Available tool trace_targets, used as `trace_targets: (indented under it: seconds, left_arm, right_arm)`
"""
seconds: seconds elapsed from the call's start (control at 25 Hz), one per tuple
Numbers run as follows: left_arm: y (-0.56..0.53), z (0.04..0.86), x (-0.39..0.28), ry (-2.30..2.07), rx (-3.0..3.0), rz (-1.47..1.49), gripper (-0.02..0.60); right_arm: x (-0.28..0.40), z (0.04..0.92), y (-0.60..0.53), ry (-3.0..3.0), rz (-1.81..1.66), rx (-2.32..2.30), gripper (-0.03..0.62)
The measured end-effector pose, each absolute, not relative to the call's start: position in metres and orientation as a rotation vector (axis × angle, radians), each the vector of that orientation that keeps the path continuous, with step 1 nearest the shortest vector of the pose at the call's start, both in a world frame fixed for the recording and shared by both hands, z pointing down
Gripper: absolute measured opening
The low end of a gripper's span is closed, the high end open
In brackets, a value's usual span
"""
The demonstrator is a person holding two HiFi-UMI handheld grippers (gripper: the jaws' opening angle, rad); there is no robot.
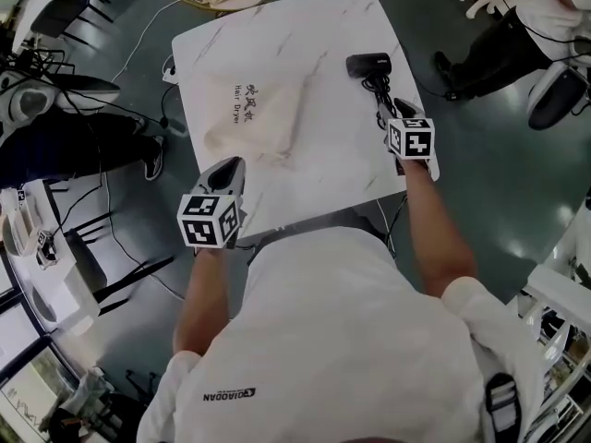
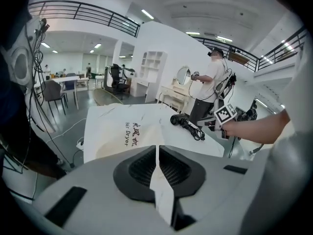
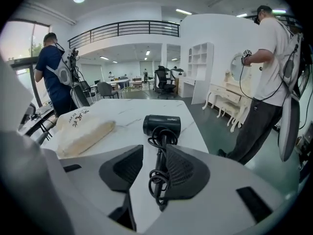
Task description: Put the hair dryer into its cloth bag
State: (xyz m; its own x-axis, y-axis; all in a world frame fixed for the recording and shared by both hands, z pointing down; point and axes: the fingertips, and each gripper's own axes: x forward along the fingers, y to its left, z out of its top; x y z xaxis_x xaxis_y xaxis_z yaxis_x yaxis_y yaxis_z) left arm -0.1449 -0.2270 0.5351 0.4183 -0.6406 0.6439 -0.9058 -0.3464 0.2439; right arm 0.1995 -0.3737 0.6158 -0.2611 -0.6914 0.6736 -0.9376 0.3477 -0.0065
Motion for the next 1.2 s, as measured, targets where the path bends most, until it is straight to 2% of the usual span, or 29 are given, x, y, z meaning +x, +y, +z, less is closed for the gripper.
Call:
trace_targets:
  seconds: [0.28, 0.68, 0.76, 1.04, 1.2]
  left_arm:
    - [-0.233, 0.536, -0.125, -1.353, 2.060, 0.678, 0.034]
    - [-0.259, 0.545, -0.085, -1.387, 2.047, 0.796, 0.037]
    - [-0.266, 0.547, -0.077, -1.379, 2.049, 0.821, 0.086]
    - [-0.288, 0.575, -0.047, -1.335, 2.040, 0.956, 0.110]
    - [-0.297, 0.597, -0.035, -1.322, 1.994, 1.031, 0.138]
  right_arm:
    - [0.213, 0.664, -0.398, -1.996, 0.643, 1.361, 0.207]
    - [0.220, 0.702, -0.411, -1.988, 0.747, 1.320, 0.238]
    - [0.218, 0.704, -0.412, -1.989, 0.735, 1.301, 0.238]
    - [0.213, 0.718, -0.414, -1.987, 0.702, 1.292, 0.278]
    - [0.211, 0.721, -0.413, -1.990, 0.700, 1.275, 0.279]
